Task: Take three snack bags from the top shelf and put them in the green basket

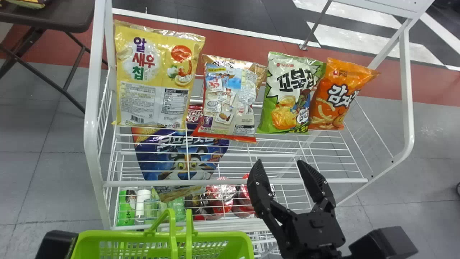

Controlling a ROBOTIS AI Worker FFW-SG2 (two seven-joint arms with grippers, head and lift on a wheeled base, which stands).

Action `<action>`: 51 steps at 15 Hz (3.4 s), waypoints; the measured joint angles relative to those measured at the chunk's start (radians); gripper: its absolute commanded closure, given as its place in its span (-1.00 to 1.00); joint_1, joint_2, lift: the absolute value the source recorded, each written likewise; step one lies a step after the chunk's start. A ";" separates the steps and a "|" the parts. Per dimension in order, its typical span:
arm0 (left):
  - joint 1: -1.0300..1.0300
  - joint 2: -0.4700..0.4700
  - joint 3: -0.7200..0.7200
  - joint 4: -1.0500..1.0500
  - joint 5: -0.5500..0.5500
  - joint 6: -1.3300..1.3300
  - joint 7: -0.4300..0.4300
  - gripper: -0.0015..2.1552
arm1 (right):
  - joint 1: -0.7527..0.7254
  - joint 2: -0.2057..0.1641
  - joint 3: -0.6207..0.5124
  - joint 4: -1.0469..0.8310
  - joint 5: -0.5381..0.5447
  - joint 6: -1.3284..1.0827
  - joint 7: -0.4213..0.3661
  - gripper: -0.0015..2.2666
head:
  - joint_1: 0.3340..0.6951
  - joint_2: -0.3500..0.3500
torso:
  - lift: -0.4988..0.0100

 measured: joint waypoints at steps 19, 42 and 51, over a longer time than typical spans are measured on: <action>0.012 0.002 -0.005 0.005 0.013 -0.001 -0.012 0.97 | -0.385 0.000 -0.031 0.089 0.064 0.359 0.008 -0.87 | 1.00 -1.00 | 0.79; -0.022 -0.001 -0.006 0.046 0.005 -0.010 -0.006 0.96 | -0.563 0.000 -0.191 0.118 0.010 0.694 0.246 0.98 | 1.00 -1.00 | 0.79; -0.031 -0.011 -0.011 0.047 0.008 -0.040 0.028 0.96 | -0.237 0.000 -0.501 -0.287 -0.260 1.082 0.550 0.98 | 1.00 -1.00 | 0.79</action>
